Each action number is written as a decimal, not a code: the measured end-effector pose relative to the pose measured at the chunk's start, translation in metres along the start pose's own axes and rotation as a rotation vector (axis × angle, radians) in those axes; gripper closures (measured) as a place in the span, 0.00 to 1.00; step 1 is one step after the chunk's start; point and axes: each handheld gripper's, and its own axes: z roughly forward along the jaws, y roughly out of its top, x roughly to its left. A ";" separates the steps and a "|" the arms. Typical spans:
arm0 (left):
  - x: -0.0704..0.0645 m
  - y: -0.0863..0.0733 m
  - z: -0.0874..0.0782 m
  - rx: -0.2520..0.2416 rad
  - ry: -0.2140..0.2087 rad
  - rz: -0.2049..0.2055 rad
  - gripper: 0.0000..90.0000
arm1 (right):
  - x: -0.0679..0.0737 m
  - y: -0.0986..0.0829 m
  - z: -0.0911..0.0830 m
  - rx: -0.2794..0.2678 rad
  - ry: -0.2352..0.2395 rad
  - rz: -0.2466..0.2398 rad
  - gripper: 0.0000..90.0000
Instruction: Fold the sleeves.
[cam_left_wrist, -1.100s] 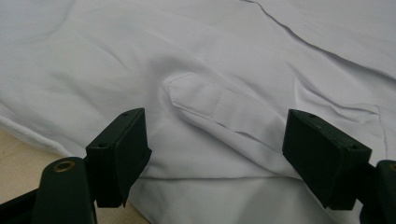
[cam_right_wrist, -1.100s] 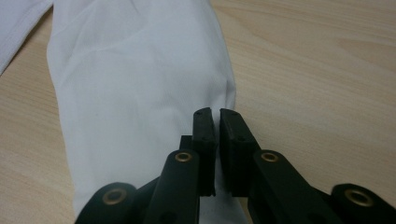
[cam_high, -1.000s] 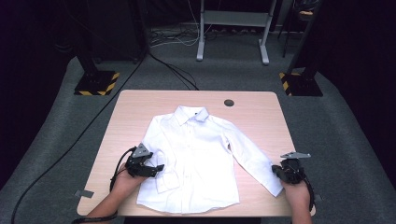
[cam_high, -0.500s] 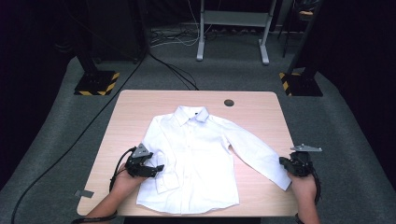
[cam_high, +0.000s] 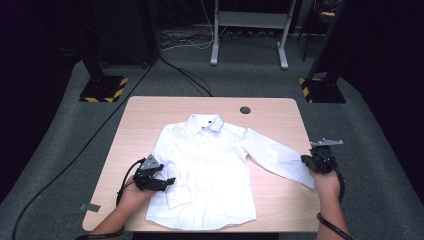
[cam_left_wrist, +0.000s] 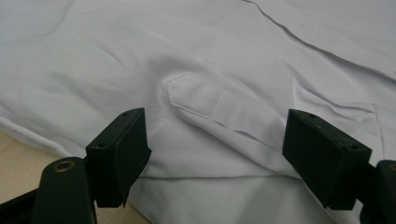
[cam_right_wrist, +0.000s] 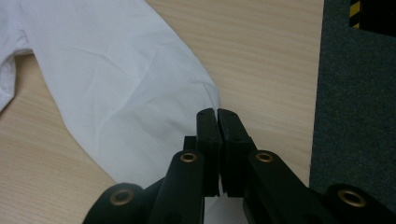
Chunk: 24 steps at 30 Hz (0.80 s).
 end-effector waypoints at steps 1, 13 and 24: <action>0.000 0.000 0.000 0.000 0.001 0.001 0.24 | 0.001 0.002 -0.002 -0.009 0.001 -0.006 0.98; 0.000 0.000 0.000 0.001 0.003 0.001 0.24 | 0.026 0.031 -0.029 -0.055 -0.006 -0.120 0.98; 0.000 0.000 0.000 0.001 0.001 0.000 0.24 | 0.070 0.051 -0.032 -0.090 0.015 -0.249 0.98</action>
